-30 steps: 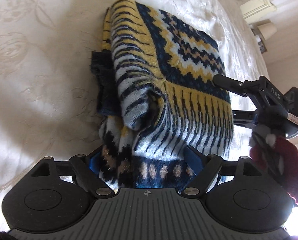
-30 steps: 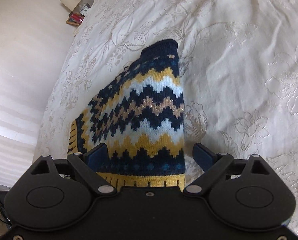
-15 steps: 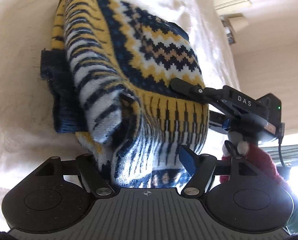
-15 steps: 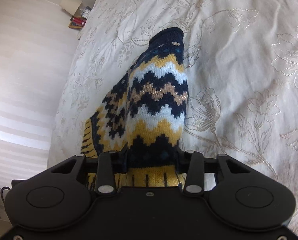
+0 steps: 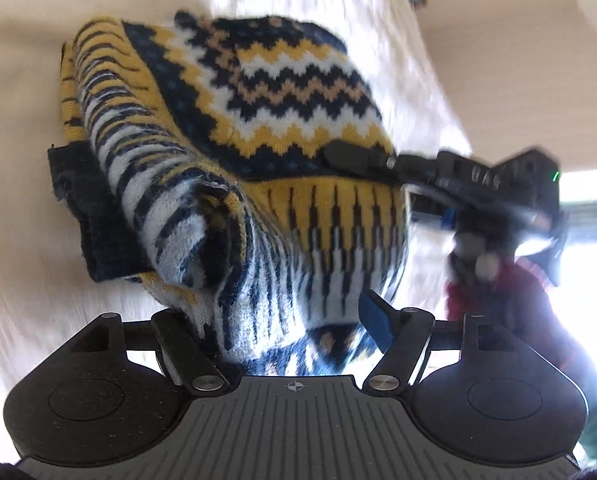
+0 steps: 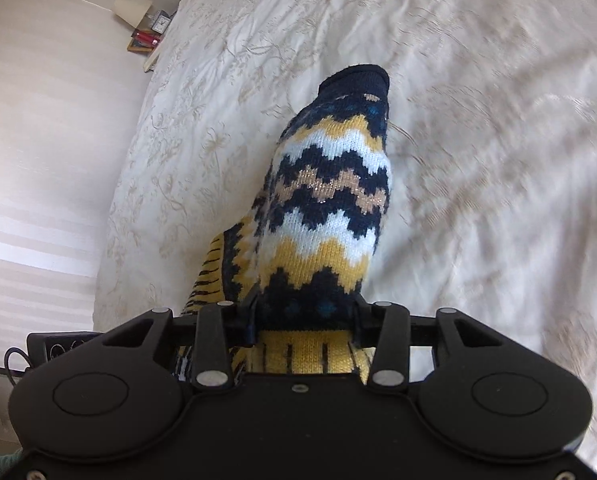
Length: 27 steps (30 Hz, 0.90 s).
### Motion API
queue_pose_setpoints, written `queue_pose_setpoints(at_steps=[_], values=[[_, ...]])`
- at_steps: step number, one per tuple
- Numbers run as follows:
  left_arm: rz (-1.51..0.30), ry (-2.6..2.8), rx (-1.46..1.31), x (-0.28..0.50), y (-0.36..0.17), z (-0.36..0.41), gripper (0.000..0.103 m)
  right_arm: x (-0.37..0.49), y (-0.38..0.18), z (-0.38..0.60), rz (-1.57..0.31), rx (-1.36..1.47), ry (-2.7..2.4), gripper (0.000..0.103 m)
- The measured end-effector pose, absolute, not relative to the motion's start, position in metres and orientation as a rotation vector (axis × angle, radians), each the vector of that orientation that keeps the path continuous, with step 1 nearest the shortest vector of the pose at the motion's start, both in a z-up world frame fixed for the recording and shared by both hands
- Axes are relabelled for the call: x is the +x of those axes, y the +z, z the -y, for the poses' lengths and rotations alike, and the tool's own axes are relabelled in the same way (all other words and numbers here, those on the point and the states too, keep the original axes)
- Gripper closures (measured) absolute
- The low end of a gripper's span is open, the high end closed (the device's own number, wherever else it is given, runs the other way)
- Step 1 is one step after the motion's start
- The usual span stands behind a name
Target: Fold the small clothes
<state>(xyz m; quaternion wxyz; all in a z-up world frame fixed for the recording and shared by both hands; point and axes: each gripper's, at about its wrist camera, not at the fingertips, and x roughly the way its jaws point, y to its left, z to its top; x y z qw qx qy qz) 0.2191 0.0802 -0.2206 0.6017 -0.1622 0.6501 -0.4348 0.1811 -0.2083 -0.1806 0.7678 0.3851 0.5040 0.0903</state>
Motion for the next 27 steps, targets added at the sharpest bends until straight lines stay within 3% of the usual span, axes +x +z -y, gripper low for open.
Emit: queue_pose_setpoints(at_steps=[6, 10, 12, 20, 22, 27], values=[[-1.495, -0.855, -0.140, 0.194, -0.232, -0.089, 0.033, 0.144, -0.190, 0.213, -1.132, 0.748, 0.022, 0.028], [-1.388, -0.811, -0.060, 0.195, -0.208, -0.102, 0.033, 0.128, -0.183, 0.217, -1.058, 0.762, -0.034, 0.008], [-1.320, -0.797, -0.037, 0.193, -0.189, -0.112, 0.033, 0.124, -0.179, 0.218, -1.033, 0.747, -0.060, 0.003], [-1.102, -0.807, -0.065, 0.197, -0.125, -0.116, 0.031, 0.114, -0.169, 0.219, -0.929, 0.702, -0.166, 0.000], [-1.077, -0.823, -0.049, 0.202, -0.124, -0.102, 0.024, 0.115, -0.168, 0.220, -0.926, 0.676, -0.204, 0.000], [-1.067, -0.788, 0.034, 0.214, -0.141, -0.061, 0.022, 0.127, -0.166, 0.220, -0.952, 0.549, -0.274, 0.000]])
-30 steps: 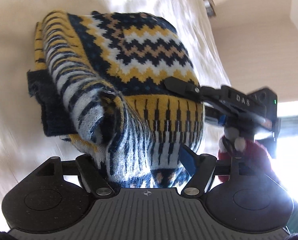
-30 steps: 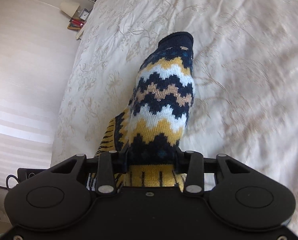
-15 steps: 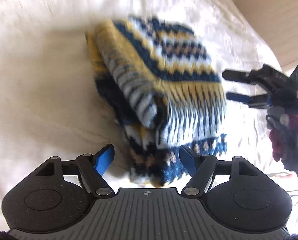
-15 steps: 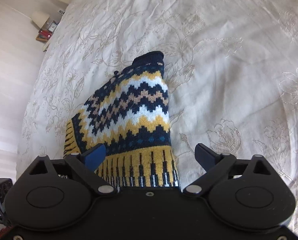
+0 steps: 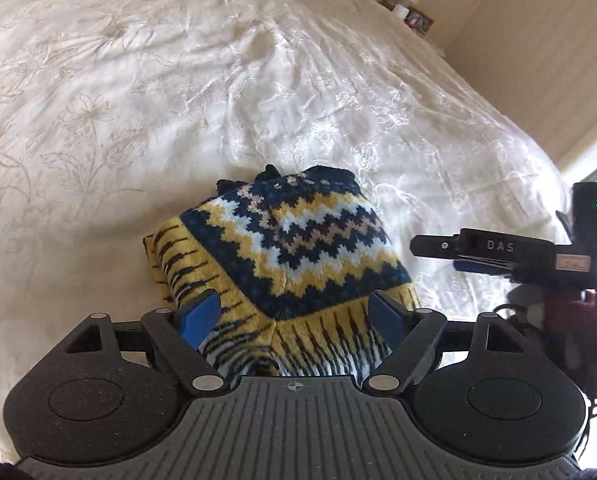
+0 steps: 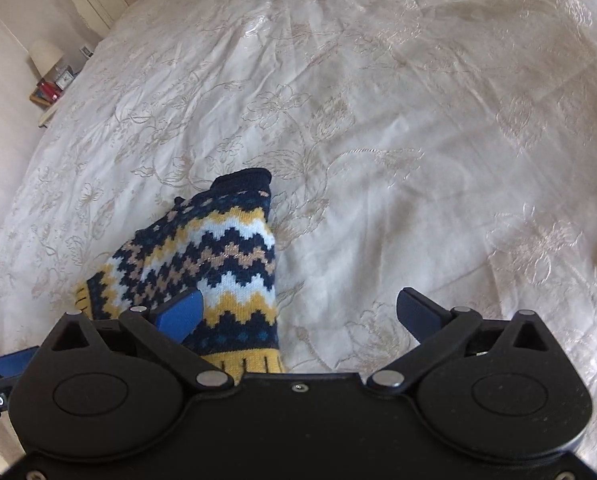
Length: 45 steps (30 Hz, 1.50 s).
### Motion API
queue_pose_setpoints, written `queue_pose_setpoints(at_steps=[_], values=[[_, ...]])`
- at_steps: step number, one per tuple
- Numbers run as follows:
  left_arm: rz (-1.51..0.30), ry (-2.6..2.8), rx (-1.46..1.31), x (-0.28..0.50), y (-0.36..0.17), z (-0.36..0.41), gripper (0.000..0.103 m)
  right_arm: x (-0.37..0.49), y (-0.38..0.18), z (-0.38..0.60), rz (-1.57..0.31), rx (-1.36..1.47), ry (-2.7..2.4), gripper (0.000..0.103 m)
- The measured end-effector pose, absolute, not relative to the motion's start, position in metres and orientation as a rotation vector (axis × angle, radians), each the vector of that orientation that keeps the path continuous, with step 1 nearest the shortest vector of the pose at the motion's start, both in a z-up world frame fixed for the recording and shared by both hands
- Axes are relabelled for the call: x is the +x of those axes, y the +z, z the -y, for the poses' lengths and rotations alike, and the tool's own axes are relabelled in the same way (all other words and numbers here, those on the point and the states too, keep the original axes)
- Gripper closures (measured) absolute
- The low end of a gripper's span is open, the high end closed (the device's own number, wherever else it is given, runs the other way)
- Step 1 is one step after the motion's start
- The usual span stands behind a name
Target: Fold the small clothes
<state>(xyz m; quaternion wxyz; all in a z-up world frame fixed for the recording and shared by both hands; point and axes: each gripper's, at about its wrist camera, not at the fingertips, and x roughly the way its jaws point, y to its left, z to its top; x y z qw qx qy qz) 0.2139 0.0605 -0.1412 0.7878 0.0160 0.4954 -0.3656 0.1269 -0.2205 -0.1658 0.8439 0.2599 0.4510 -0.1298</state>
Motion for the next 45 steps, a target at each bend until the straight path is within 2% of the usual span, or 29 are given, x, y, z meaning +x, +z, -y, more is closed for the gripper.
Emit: queue_pose_setpoints(at_steps=[8, 12, 19, 33, 45], values=[[-1.148, -0.635, 0.194, 0.224, -0.182, -0.062, 0.019, 0.161, -0.176, 0.206, -1.017, 0.414, -0.288, 0.000], [-1.242, -0.566, 0.102, 0.233, -0.204, -0.085, 0.005, 0.177, -0.195, 0.182, -1.103, 0.350, -0.254, 0.001], [-1.244, -0.556, 0.093, 0.232, -0.207, -0.090, 0.005, 0.185, -0.213, 0.148, -1.126, 0.261, -0.217, 0.001], [-1.124, -0.567, 0.106, 0.206, -0.169, -0.096, 0.006, 0.133, -0.173, 0.143, -0.972, 0.224, -0.246, 0.001], [-0.939, -0.430, 0.081, 0.141, -0.107, -0.093, 0.007, 0.072, -0.140, 0.150, -0.864, 0.226, -0.181, 0.001]])
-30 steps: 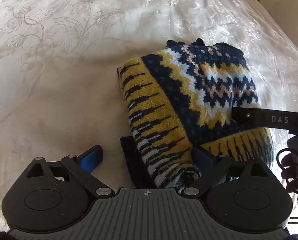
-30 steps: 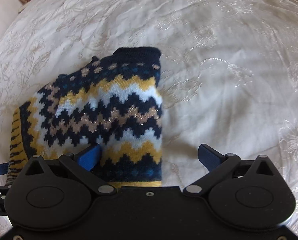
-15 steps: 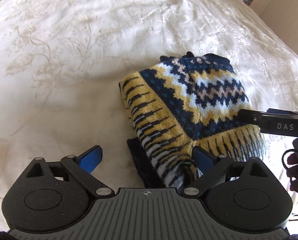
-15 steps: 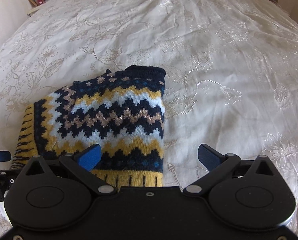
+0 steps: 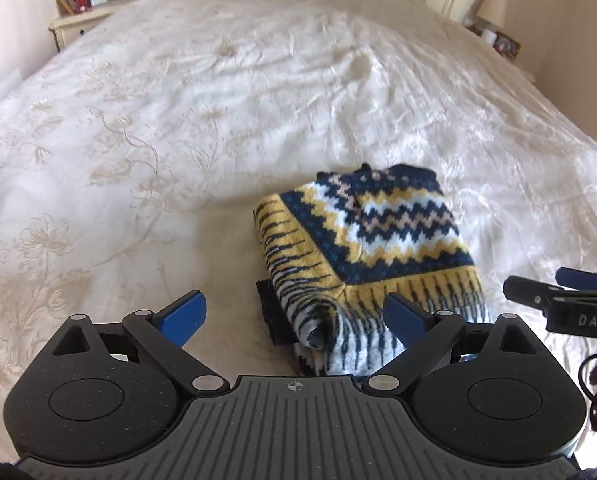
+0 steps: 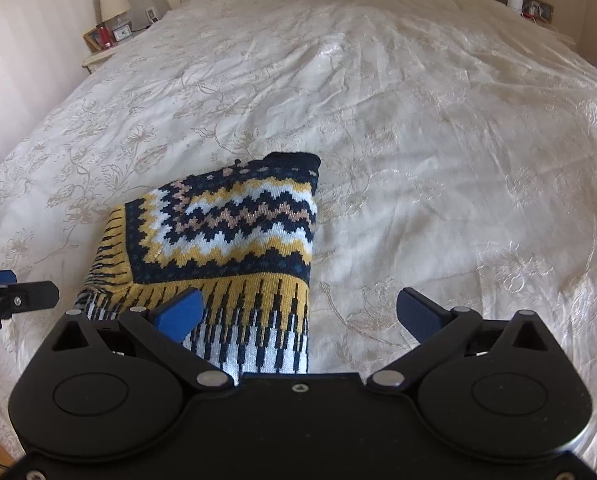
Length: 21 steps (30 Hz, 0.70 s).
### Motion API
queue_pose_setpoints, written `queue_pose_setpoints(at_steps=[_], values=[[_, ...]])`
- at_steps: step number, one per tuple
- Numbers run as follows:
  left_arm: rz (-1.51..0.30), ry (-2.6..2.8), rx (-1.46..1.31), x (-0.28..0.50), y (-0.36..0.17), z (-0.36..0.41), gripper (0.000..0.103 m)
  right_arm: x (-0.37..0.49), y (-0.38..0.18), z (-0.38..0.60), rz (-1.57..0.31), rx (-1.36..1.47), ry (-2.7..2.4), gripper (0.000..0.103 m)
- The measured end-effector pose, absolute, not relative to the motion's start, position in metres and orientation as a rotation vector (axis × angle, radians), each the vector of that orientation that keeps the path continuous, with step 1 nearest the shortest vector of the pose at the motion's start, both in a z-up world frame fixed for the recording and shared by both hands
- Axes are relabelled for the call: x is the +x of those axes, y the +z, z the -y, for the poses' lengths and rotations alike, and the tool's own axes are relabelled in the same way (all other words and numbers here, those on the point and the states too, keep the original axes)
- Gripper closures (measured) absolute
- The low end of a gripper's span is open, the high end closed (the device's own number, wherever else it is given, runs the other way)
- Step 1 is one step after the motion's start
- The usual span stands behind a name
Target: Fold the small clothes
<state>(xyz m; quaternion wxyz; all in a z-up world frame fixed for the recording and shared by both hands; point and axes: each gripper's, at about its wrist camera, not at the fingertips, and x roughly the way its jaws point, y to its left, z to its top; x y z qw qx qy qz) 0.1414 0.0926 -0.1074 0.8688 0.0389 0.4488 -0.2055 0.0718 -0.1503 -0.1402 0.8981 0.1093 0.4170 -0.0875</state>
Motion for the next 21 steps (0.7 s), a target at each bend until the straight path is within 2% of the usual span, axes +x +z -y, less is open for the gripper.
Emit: queue_pose_setpoints(at_steps=[11, 17, 21], values=[[-0.669, -0.251, 0.084, 0.079, -0.032, -0.067, 0.007, 0.006, -0.075, 0.144, -0.590, 0.106, -0.175, 0.001], [-0.682, -0.197, 0.188, 0.056, -0.028, -0.054, 0.007, -0.004, -0.066, 0.139, -0.665, 0.092, -0.286, 0.001], [-0.735, -0.220, 0.235, 0.045, -0.033, -0.054, 0.007, -0.013, -0.066, 0.140, -0.731, 0.190, -0.178, 0.001]])
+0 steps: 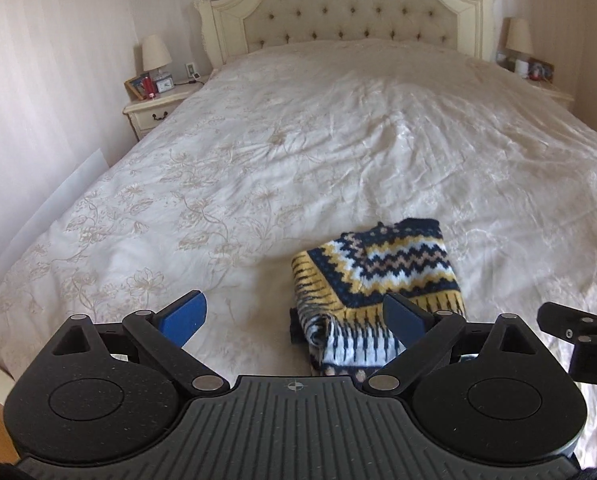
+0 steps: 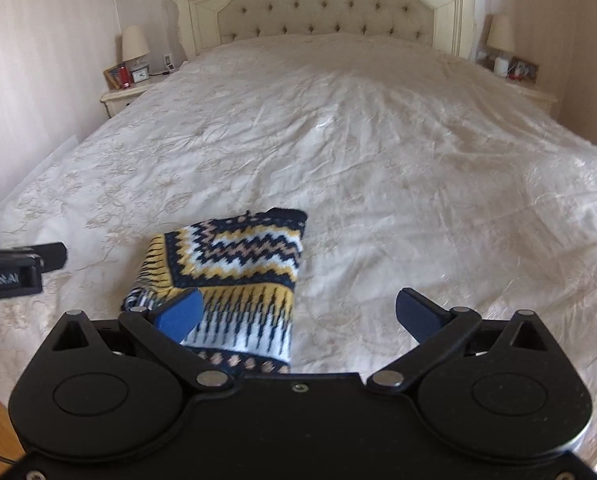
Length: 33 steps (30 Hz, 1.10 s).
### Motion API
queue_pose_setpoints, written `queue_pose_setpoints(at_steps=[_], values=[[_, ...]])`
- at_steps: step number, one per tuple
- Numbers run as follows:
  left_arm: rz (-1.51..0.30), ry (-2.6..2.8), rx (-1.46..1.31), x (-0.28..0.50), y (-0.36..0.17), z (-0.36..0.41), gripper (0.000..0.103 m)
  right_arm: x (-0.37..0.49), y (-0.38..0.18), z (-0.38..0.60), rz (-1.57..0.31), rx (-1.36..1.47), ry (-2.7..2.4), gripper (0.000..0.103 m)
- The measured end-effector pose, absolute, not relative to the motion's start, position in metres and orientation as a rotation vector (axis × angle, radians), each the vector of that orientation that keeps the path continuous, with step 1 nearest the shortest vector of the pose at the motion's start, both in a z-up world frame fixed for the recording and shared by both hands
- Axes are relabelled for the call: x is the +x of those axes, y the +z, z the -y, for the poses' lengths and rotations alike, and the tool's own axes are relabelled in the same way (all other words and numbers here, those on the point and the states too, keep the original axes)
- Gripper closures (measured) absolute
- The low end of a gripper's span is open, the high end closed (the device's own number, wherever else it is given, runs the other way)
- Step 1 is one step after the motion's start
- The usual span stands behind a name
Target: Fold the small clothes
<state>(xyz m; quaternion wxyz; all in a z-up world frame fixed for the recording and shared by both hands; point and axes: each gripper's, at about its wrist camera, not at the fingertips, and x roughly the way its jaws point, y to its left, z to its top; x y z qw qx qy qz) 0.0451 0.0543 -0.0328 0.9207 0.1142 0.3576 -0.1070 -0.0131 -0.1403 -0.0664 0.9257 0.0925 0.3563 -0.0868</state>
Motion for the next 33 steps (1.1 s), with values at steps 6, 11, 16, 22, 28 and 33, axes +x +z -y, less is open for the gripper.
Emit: queue_pose_setpoints(at_steps=[6, 11, 16, 22, 28, 33], values=[[-0.856, -0.247, 0.189, 0.033, -0.041, -0.067, 0.007, -0.027, -0.068, 0.129, -0.791, 0.267, -0.160, 0.001], [-0.956, -0.234, 0.139, 0.028, -0.050, -0.075, 0.008, -0.034, -0.070, 0.123, -0.841, 0.264, -0.176, 0.001], [-0.991, -0.221, 0.141, 0.020, -0.056, -0.079, 0.008, -0.043, -0.072, 0.120, -0.867, 0.257, -0.192, 0.001], [-1.012, -0.223, 0.147, 0.012, -0.059, -0.079, 0.008, -0.050, -0.075, 0.119, -0.878, 0.277, -0.194, 0.001], [-1.026, -0.230, 0.157, 0.007, -0.062, -0.077, 0.008, -0.055, -0.076, 0.116, -0.878, 0.284, -0.192, 0.001], [-1.036, -0.225, 0.160, 0.005, -0.064, -0.077, 0.008, -0.057, -0.076, 0.117, -0.879, 0.287, -0.195, 0.001]])
